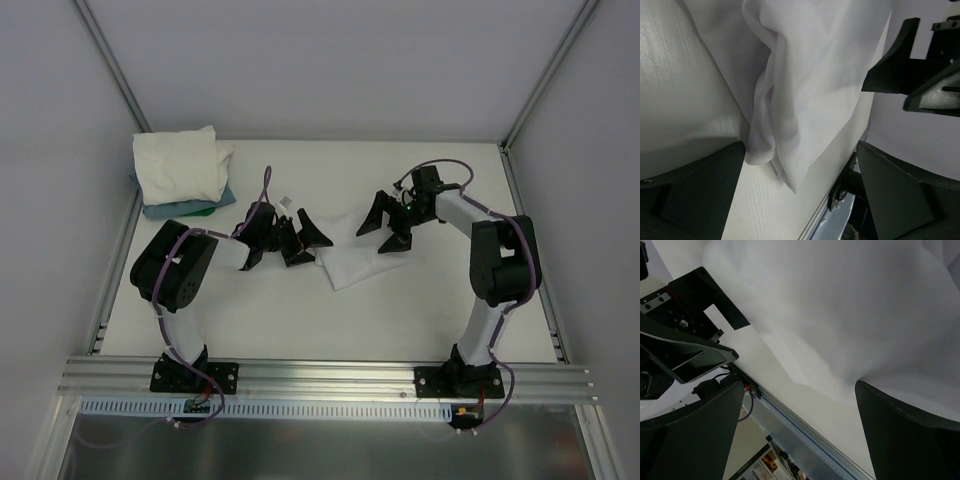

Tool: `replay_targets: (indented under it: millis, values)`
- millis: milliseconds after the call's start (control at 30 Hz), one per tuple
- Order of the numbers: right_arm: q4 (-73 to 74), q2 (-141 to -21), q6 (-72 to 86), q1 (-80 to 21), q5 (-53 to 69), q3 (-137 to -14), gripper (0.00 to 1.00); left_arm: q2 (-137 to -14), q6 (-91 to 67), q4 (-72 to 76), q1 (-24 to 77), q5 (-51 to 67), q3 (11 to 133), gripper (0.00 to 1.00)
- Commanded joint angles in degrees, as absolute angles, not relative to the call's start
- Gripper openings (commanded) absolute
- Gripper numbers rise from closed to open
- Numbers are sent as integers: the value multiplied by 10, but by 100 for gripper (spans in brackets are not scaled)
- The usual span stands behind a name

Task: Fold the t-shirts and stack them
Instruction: Put the neatly folded tshirt into the corner of the board with the left arm

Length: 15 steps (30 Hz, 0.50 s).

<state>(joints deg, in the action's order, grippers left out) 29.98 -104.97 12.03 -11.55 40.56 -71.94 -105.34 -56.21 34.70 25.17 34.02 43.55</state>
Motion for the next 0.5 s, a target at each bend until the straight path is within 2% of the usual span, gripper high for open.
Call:
replay_targets:
  millis: [0,467]
  values:
    - [284,-1096,128,-134,435,-754,99,-1070,-545,322,257,315,439,99]
    - [295,-1137,120,-139,433,-789,100,-1125,-535,265,288,316,512,99]
